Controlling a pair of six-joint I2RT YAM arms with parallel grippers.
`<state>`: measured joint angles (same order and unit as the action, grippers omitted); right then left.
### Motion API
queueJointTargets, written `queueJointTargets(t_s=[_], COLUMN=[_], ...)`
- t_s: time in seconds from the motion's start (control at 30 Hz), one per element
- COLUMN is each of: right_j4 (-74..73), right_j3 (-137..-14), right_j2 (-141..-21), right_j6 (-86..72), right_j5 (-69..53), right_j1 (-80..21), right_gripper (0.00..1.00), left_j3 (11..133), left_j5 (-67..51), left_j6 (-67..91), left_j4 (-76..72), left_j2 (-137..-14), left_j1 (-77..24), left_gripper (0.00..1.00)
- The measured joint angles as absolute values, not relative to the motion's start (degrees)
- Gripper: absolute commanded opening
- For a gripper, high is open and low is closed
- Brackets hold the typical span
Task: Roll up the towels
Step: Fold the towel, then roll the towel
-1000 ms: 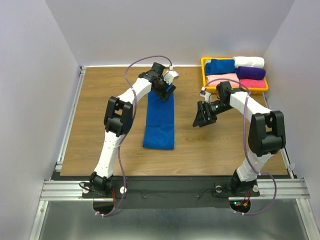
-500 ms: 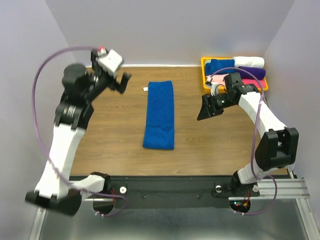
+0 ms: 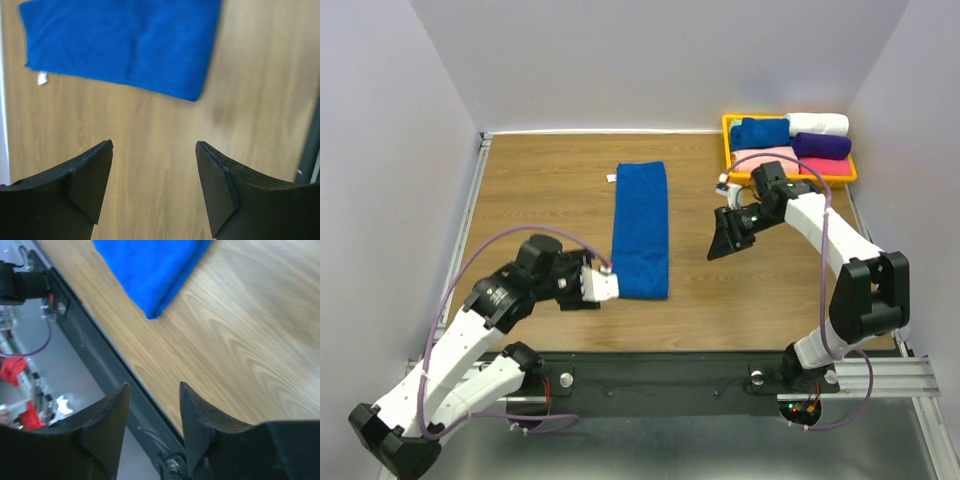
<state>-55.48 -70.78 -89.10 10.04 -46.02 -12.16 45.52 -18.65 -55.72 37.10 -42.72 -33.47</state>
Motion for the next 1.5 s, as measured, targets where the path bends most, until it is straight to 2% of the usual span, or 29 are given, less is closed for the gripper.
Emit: queueJointTargets(t_s=[0.13,0.23,0.57,0.77,0.9,1.07,1.17,1.27,1.37,1.5], right_j4=[-53.8,-51.8,-48.4,-46.7,-45.7,-45.4,-45.3,-45.3,-45.3,-45.4], right_j3=[-72.1,-75.2,-81.1,-81.8,-82.5,-82.8,-82.8,-82.8,-82.8,-82.3], right_j2=[-93.2,-98.0,-109.2,-115.7,-119.1,-119.3,-119.3,-119.3,-119.3,-119.3], right_j6=[6.9,5.7,4.8,4.1,3.3,2.8,2.7,2.7,2.7,2.7], right_j5=[-47.1,-46.9,-48.4,-50.4,-50.5,-49.6,-48.4,-46.9,-45.0,-42.7], right_j1=[-17.2,-21.7,-25.6,-26.9,-28.6,-29.7,-29.8,-29.7,-29.7,-29.7], right_gripper=[0.43,0.42,0.42,0.4,0.4,0.4,0.4,0.39,0.38,0.38], left_j3=[40.6,37.4,31.1,30.8,28.5,26.2,26.4,26.9,27.2,28.1], left_j5=[-17.1,-14.8,-6.8,-5.1,-4.7,-3.6,-2.3,-1.3,-0.9,-1.9], left_j6=[-57.9,-58.1,-57.9,-57.8,-58.0,-58.5,-59.2,-59.7,-60.2,-61.0], left_j4=[38.6,36.4,21.9,14.4,9.5,4.1,-0.8,-4.8,-6.2,-4.0], left_j2=[-39.9,-40.7,-55.7,-62.2,-63.5,-66.4,-70.1,-73.2,-75.3,-75.6], left_j1=[-38.7,-41.6,-50.5,-51.8,-51.8,-51.8,-52.1,-52.1,-52.1,-52.1], left_gripper=[0.75,0.7,0.67,0.61,0.61,0.61,0.57,0.41,0.19,0.04])
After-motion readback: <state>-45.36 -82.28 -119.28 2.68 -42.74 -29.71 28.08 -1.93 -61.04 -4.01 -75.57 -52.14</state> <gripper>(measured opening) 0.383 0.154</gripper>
